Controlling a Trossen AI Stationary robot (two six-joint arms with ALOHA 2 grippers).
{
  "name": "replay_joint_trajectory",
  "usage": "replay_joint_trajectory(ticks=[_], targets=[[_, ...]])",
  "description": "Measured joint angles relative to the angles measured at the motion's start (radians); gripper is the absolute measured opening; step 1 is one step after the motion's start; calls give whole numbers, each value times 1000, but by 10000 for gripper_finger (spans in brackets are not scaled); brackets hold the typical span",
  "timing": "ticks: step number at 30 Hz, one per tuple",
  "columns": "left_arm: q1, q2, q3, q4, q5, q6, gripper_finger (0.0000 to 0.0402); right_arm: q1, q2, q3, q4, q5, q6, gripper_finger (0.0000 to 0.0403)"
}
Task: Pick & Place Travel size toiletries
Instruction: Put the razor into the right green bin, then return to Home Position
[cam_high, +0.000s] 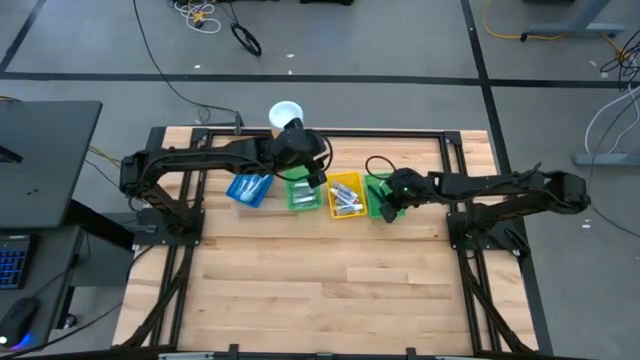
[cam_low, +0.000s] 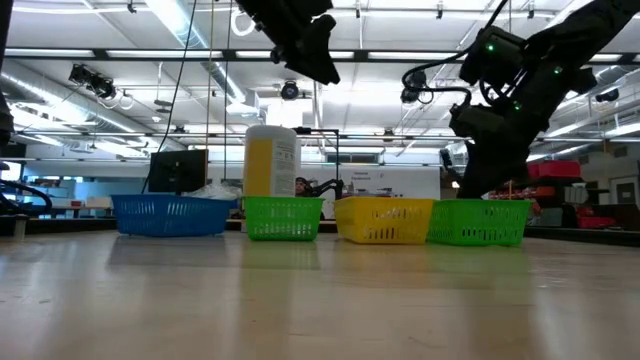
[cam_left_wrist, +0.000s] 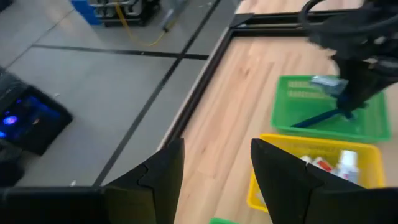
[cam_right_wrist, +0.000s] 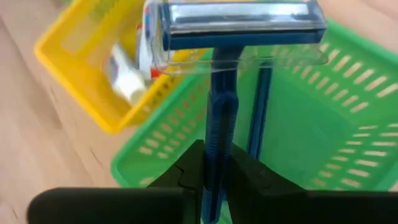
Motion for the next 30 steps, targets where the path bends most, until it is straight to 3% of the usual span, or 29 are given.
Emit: replay_joint_trajectory(ticks=[14, 19, 25, 30], targets=[[-1, -4, 0, -40, 40, 6, 194, -8, 3, 8, -9, 7, -36, 133], [-1, -76, 0, -131, -73, -3, 194, -7, -40, 118, -48, 39, -126, 135], [-1, -221, 0, -281, -98, -6, 193, -4, -98, 281, -20, 74, -355, 119], [4, -376, 0, -443, -55, 40, 193, -3, -141, 379, -23, -5, -486, 48]])
